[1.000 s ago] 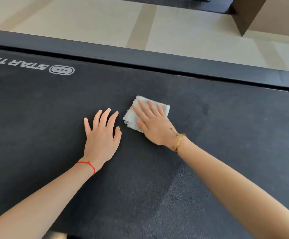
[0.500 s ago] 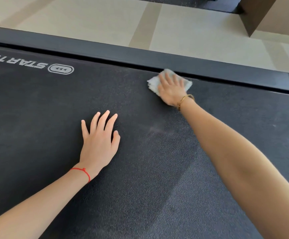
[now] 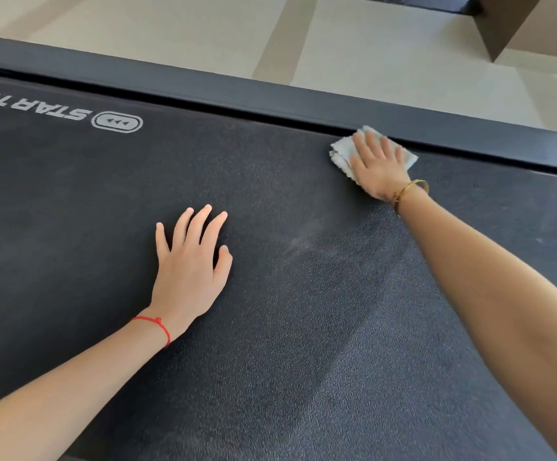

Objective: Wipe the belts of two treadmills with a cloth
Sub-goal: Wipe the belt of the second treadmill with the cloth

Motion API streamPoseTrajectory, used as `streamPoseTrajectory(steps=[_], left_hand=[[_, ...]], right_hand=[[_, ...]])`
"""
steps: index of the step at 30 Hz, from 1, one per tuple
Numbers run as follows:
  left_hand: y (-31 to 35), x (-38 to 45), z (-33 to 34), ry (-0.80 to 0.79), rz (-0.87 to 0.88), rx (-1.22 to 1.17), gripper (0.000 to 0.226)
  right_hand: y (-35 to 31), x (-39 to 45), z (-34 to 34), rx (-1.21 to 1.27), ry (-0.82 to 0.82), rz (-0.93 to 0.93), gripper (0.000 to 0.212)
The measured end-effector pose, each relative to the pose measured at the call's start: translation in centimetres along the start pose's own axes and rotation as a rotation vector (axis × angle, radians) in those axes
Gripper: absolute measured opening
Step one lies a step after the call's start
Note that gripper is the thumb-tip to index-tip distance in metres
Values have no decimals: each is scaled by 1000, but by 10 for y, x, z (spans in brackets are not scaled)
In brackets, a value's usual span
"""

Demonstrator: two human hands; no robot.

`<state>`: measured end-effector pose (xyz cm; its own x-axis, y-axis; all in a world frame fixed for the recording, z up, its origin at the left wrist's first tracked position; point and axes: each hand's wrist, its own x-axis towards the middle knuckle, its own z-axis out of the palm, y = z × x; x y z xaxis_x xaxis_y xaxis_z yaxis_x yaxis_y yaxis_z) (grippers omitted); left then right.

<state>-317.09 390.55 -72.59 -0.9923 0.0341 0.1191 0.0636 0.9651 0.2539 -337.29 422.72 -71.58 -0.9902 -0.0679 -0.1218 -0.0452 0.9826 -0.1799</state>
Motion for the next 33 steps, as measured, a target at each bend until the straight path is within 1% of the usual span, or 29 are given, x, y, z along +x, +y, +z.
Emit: streamPoseTrajectory(steps=[2, 3, 6, 9, 11, 13, 14, 15, 16, 18, 19, 20, 21, 22, 25, 27, 29, 30, 31, 33], left_hand=[[1, 1, 0, 9, -2, 1, 53], [1, 1, 0, 11, -3, -3, 52], [2, 1, 0, 23, -13, -24, 51], [3, 0, -2, 29, -21, -44, 50], [3, 0, -2, 35, -24, -60, 49], [2, -1, -2, 37, -22, -73, 49], [1, -1, -2, 36, -21, -74, 49], [1, -1, -1, 34, -20, -76, 49], [0, -1, -1, 35, -23, -81, 49], [1, 0, 0, 41, -25, -90, 49], [1, 0, 1, 44, -26, -88, 49], [1, 1, 1, 48, -28, -85, 49], [0, 1, 2, 48, -27, -81, 49], [-1, 1, 2, 47, -23, -78, 49], [-3, 2, 5, 58, -14, -76, 49], [-3, 2, 7, 64, -8, -71, 49], [-5, 1, 8, 66, -5, -73, 49], [-5, 1, 8, 64, -2, -77, 49], [-6, 1, 8, 62, 0, -82, 49], [-6, 0, 9, 57, 2, -89, 49]], right_hand=[[-18, -11, 5, -16, -2, -17, 57], [-30, -22, 8, -37, 3, -62, 57], [-68, -75, 21, -138, 8, -260, 56], [-93, -143, 35, -167, -2, -435, 56], [-99, -178, 42, -111, -21, -533, 55], [-90, -180, 39, -102, -34, -566, 55], [-82, -170, 36, -142, -13, -547, 55], [-72, -156, 31, -188, 19, -484, 56], [-62, -140, 25, -214, 39, -382, 55], [-46, -118, 13, -161, 41, -154, 54], [-46, -115, 11, -137, 37, -92, 54], [-55, -117, 12, -127, 37, -78, 54], [-67, -125, 16, -132, 34, -95, 55], [-81, -139, 24, -146, 38, -154, 56], [-115, -211, 47, -110, 15, -404, 57], [-127, -263, 57, -46, -16, -526, 55], [-123, -285, 58, -49, -40, -588, 54], [-115, -283, 56, -85, -26, -590, 54], [-105, -273, 51, -108, -1, -545, 54], [-84, -247, 39, -96, 3, -342, 53]])
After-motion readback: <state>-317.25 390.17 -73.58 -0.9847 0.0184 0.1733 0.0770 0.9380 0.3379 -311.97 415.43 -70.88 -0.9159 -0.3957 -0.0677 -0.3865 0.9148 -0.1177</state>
